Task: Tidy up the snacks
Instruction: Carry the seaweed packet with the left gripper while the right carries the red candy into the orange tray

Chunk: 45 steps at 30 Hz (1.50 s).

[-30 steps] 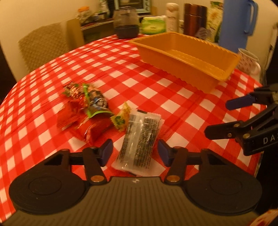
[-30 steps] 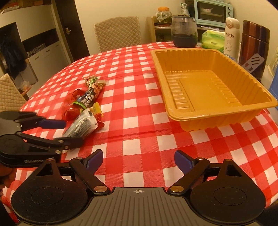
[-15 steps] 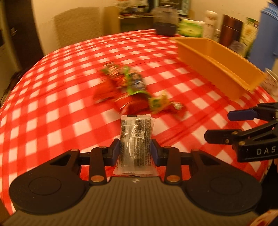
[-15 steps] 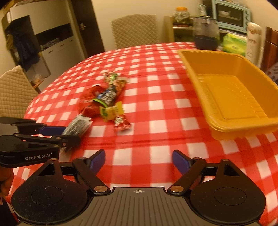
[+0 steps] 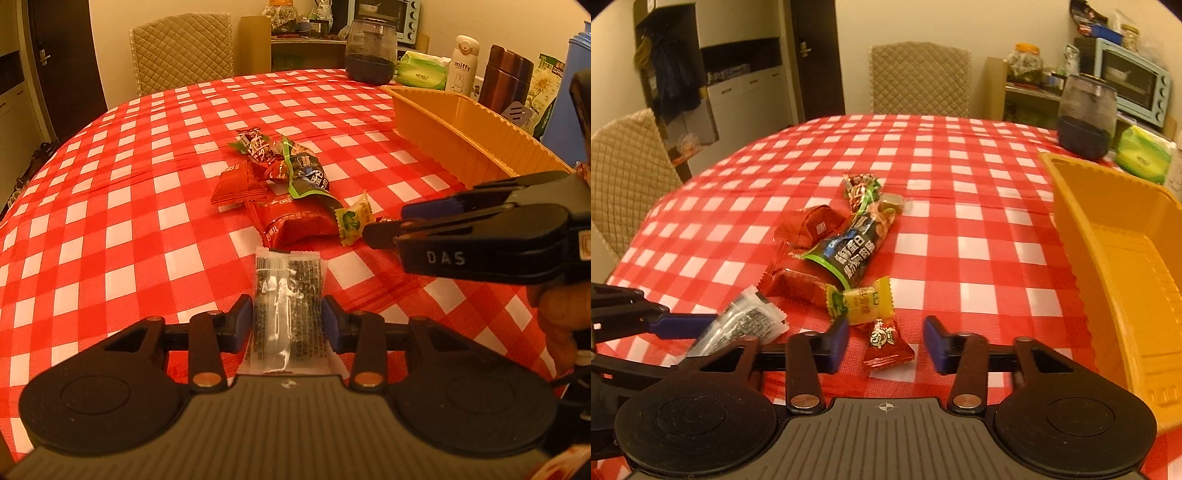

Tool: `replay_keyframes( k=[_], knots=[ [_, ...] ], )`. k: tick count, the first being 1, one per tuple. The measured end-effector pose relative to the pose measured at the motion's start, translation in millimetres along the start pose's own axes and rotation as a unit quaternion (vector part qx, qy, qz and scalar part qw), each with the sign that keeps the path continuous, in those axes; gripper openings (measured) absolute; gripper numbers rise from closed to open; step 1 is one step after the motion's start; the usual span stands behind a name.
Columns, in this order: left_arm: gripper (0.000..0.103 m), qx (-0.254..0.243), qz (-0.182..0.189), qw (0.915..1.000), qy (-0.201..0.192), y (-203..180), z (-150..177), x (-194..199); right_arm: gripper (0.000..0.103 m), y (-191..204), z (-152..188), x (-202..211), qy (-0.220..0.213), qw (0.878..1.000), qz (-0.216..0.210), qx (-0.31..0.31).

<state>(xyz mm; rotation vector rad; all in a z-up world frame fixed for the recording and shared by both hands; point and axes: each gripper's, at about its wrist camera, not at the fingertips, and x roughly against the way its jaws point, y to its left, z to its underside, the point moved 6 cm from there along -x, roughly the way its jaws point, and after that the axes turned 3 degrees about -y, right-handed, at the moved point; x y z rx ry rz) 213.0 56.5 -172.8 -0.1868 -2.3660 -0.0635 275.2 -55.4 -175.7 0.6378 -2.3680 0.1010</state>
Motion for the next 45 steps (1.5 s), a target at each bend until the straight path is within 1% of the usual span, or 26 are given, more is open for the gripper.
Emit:
replay_keyframes(
  k=[1, 3, 10, 14, 16, 20, 23, 30, 35, 38, 45],
  knots=[
    [0.039, 0.0, 0.0, 1.0, 0.0, 0.3, 0.0, -0.9, 0.032, 0.8, 0.3, -2.0, 0.002, 1.0, -0.001, 0.002],
    [0.04, 0.001, -0.001, 1.0, -0.001, 0.6, -0.2, -2.3, 0.026, 2.8, 3.0, -3.0, 0.006, 1.0, -0.001, 0.007],
    [0.04, -0.002, -0.005, 1.0, -0.002, -1.1, -1.2, -4.5, 0.023, 4.3, 7.7, 3.3, 0.005, 1.0, 0.014, 0.016],
    [0.035, -0.006, -0.009, 0.9999, -0.002, -3.9, -1.6, -4.6, 0.022, 2.3, 9.3, 11.1, 0.002, 1.0, 0.022, 0.016],
    [0.034, -0.014, -0.013, 0.9998, -0.001, -6.9, -1.9, -3.9, 0.02, 1.2, 10.0, 13.0, 0.001, 1.0, 0.022, 0.014],
    [0.034, -0.012, -0.013, 0.9998, -0.001, -10.5, -0.9, -0.2, 0.02, 0.3, 9.8, 19.5, -0.003, 1.0, 0.026, 0.016],
    [0.034, -0.012, -0.015, 0.9998, -0.002, -13.0, -1.5, 3.9, 0.02, -2.5, 8.9, 27.2, -0.009, 0.999, 0.029, 0.014],
    [0.034, -0.001, -0.015, 0.9996, -0.022, -27.1, -11.9, 22.9, 0.02, -12.6, -0.4, 53.2, -0.036, 0.998, 0.043, 0.005],
    [0.034, 0.014, 0.002, 0.999, -0.041, -51.0, -31.9, 34.7, 0.02, -34.8, -12.6, 80.7, -0.054, 0.996, 0.062, -0.027],
    [0.034, 0.014, 0.016, 0.9983, -0.054, -71.1, -49.7, 38.3, 0.02, -56.7, -20.7, 98.8, -0.056, 0.994, 0.074, -0.053],
    [0.034, 0.001, 0.057, 0.9953, -0.078, -125.9, -96.1, 36.2, 0.02, -116.8, -39.5, 138.1, -0.08, 0.986, 0.119, -0.086]
  ],
)
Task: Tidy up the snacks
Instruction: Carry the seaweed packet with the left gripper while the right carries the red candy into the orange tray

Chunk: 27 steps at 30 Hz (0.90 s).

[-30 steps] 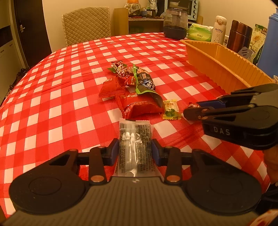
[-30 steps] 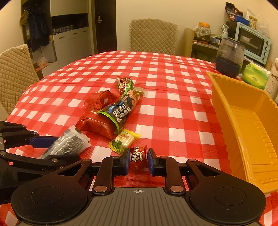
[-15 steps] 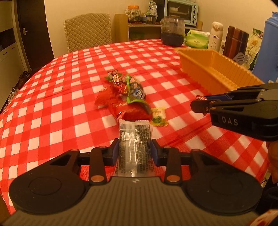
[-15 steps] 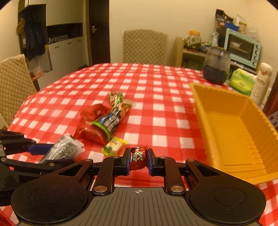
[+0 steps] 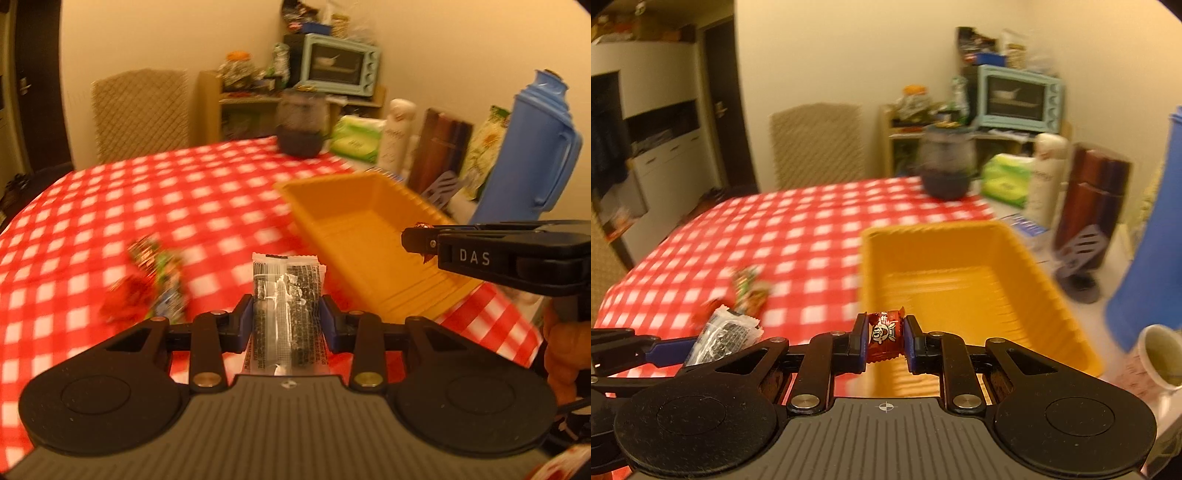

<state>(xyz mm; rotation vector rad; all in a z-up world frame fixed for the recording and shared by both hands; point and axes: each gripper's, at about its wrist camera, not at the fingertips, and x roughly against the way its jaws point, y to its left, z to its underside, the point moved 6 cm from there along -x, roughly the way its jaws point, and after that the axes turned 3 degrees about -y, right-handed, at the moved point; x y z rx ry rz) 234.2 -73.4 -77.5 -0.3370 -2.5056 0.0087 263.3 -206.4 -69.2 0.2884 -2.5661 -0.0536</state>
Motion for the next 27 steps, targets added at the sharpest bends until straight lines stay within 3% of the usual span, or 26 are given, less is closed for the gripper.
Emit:
replay_keyframes(
  k=[7, 15, 22, 27],
  knots=[
    [0.034, -0.014, 0.028, 0.9995, -0.008, -42.6, -30.9, -28.8, 0.02, -60.8, -23.4, 7.2, -0.008, 1.0, 0.023, -0.018],
    [0.034, -0.031, 0.051, 0.9982, 0.008, -75.8, -36.1, -64.3, 0.02, -95.8, -14.9, -4.9, 0.006, 0.999, 0.029, -0.035],
    [0.036, -0.027, 0.066, 0.9972, 0.022, -83.7, -35.1, -87.0, 0.02, -110.7, -4.2, -17.3, 0.017, 0.998, 0.03, -0.055],
    [0.037, -0.02, 0.054, 0.9983, 0.014, -73.3, -36.0, -83.7, 0.02, -114.9, 3.6, -20.5, 0.024, 0.997, 0.03, -0.067]
  ],
)
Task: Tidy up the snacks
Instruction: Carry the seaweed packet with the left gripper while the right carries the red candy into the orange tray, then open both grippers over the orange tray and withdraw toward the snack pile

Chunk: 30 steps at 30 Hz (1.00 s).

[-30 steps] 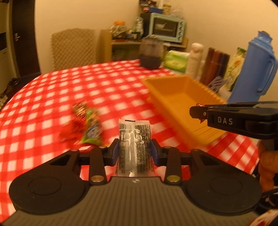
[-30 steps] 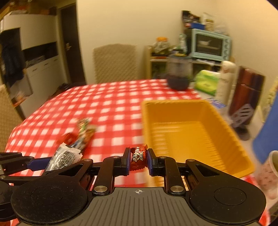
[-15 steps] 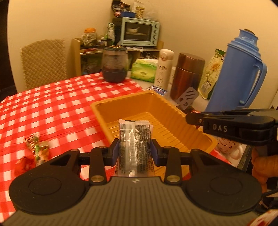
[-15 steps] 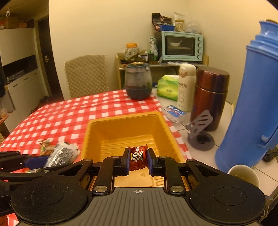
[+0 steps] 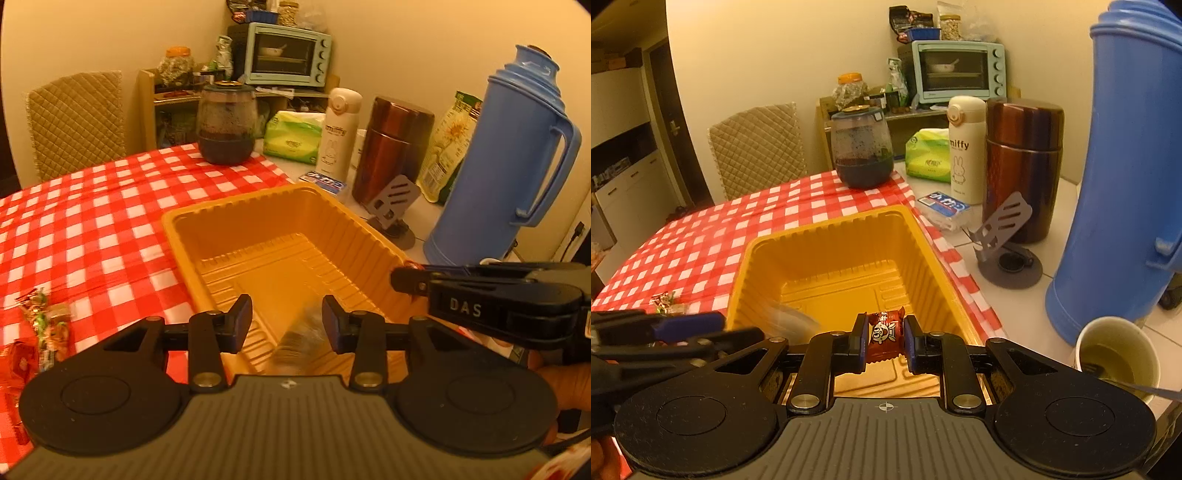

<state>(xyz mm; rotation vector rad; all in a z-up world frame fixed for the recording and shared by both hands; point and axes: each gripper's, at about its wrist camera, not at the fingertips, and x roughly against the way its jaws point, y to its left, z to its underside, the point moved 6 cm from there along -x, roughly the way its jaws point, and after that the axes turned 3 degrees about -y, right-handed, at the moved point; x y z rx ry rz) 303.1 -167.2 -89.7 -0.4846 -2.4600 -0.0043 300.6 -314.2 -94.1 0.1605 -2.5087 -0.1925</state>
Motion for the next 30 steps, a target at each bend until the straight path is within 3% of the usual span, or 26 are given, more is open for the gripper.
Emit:
replay_keyframes(
  k=[13, 14, 16, 17, 30],
  knots=[
    [0.04, 0.029, -0.024, 0.9993, -0.005, 23.2, 9.0, 25.2, 0.021, 5.9, 0.7, -2.3, -0.003, 1.0, -0.021, -0.005],
    [0.042, 0.029, -0.026, 0.9993, -0.005, 23.3, 9.6, 26.4, 0.025, 5.9, 0.8, -2.6, -0.002, 1.0, -0.026, -0.008],
    [0.043, 0.028, -0.027, 0.9992, -0.005, 23.1, 11.0, 29.5, 0.059, 3.7, 0.9, -2.5, 0.0, 0.999, -0.035, -0.022],
    [0.045, 0.029, -0.027, 0.9992, -0.005, 23.4, 12.1, 31.3, 0.063, 1.7, 0.9, -0.8, -0.002, 0.999, -0.035, -0.03],
    [0.055, 0.05, -0.045, 0.9977, -0.005, 30.1, 22.5, 65.1, 0.064, 5.4, 3.6, 34.1, 0.001, 0.999, -0.014, -0.033]
  ],
)
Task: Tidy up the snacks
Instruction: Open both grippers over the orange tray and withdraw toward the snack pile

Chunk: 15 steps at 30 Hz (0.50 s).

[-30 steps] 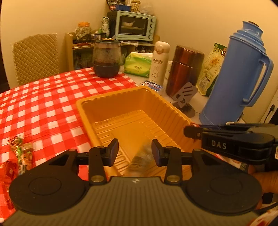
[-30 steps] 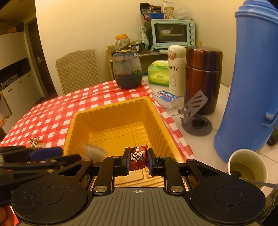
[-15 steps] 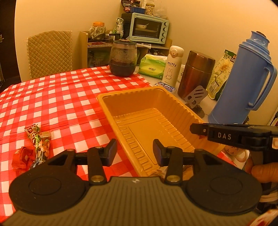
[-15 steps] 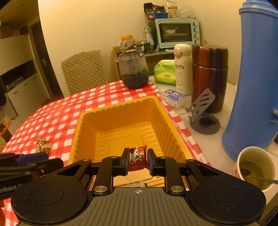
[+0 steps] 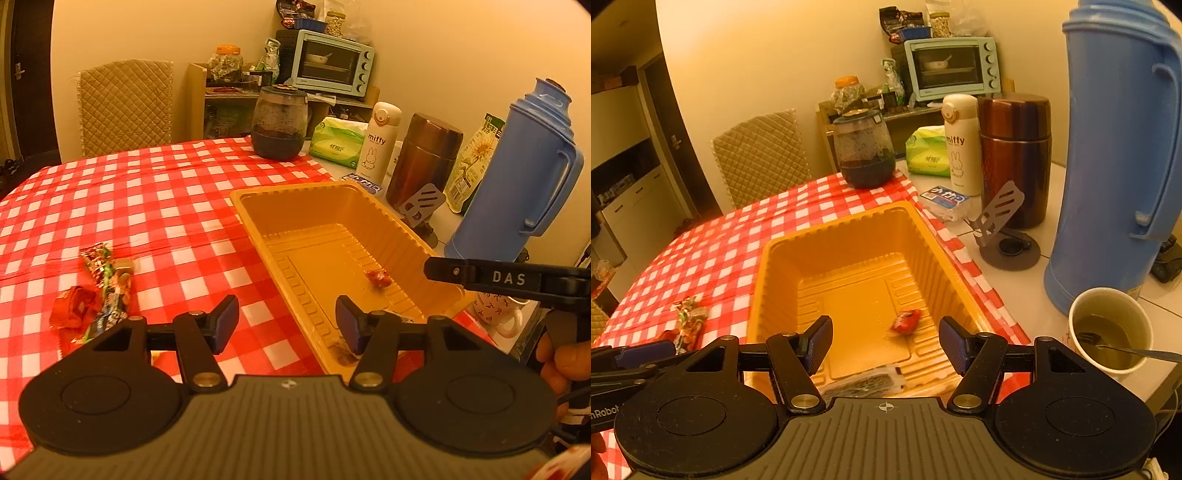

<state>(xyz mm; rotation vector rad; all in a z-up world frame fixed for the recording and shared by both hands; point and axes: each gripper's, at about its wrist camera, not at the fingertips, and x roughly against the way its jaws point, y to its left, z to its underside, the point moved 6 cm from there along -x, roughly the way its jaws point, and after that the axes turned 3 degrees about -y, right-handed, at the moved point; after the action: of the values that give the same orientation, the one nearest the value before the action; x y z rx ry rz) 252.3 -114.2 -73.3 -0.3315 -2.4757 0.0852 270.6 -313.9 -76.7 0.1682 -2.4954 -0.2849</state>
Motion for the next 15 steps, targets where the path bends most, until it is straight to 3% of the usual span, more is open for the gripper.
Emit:
replay_keyframes(
  k=[15],
  knots=[
    [0.063, 0.027, -0.037, 0.9988, -0.014, 34.9, 8.9, 60.1, 0.064, 54.6, -2.4, 45.6, -0.015, 1.0, -0.011, 0.023]
  ],
)
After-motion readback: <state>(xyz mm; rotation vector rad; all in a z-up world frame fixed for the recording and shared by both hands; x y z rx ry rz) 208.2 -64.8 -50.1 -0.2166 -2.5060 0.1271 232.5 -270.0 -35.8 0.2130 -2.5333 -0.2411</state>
